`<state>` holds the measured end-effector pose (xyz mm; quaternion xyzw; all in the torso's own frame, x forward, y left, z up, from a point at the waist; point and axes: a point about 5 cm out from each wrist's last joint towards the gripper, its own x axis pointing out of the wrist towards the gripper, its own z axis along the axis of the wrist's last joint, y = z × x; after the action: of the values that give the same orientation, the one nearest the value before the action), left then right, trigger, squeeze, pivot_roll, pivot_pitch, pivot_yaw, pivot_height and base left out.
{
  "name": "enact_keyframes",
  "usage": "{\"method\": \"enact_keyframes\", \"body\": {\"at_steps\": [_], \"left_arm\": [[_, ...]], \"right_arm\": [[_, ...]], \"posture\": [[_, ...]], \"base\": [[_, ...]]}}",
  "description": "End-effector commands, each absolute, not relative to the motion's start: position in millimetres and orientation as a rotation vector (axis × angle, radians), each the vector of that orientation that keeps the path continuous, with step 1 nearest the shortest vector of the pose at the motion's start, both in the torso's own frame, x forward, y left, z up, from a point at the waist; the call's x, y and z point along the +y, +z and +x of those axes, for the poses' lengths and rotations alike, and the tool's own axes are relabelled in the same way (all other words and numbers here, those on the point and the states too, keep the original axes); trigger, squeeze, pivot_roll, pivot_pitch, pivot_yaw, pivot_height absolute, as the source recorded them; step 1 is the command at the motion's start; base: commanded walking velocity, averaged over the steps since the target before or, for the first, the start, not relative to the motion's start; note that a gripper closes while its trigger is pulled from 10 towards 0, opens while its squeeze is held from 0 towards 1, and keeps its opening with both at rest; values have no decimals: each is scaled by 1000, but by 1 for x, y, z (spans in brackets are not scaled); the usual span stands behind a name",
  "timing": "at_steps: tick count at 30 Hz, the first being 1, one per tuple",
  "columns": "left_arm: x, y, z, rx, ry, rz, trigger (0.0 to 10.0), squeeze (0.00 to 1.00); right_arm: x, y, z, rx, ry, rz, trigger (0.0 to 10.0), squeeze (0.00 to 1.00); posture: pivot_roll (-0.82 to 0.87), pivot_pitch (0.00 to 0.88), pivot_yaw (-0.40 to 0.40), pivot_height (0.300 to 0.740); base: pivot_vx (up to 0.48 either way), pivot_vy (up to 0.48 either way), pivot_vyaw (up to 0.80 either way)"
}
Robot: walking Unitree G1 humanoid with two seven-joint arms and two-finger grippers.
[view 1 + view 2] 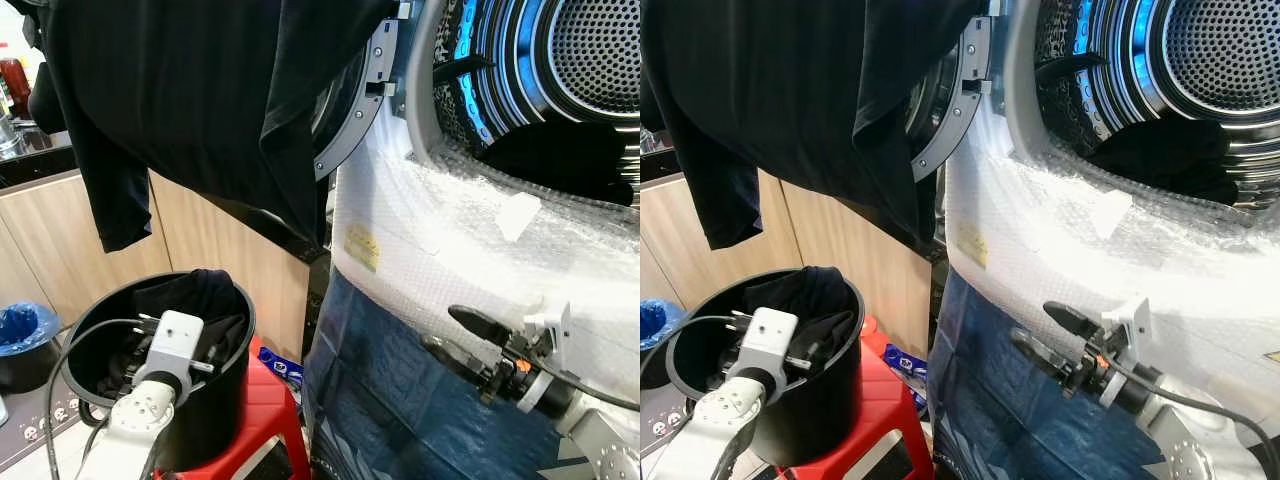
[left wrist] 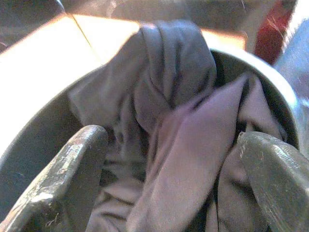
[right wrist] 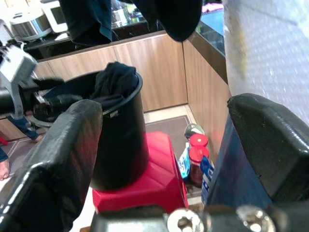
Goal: Clothes washing
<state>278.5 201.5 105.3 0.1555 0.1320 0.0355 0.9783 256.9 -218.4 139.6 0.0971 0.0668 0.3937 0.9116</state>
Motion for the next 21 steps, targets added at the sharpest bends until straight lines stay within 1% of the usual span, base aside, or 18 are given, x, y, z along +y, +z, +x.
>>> {"method": "enact_keyframes", "body": {"at_steps": [1,2,4,5,8,17,21], "left_arm": [[195,116,278,194,79,320,10000,0],[191,121,277,145,91,321,10000,0],[192,125,275,113,143,326,10000,0],[190,119,272,154,127,297,10000,0],[190,113,269,168,105,323,10000,0],[224,99,263,244,238,229,10000,0],[229,93,264,276,230,203,10000,0]], "right_arm": [[-223,148,256,107,800,179,10000,0],[-222,147,256,108,798,181,10000,0],[-222,147,256,109,799,181,10000,0],[-221,147,257,103,799,181,10000,0],[-220,149,258,95,806,185,10000,0],[-220,154,260,85,838,183,10000,0],[-221,157,258,76,851,187,10000,0]], "posture": [[18,0,-30,740],[17,0,-29,740],[18,0,-28,740],[21,0,-28,740],[28,0,-31,740],[39,0,-47,740],[35,0,-53,740]], "base": [[0,0,0],[0,0,0],[0,0,0],[0,0,0],[0,0,0],[0,0,0],[0,0,0]]}}
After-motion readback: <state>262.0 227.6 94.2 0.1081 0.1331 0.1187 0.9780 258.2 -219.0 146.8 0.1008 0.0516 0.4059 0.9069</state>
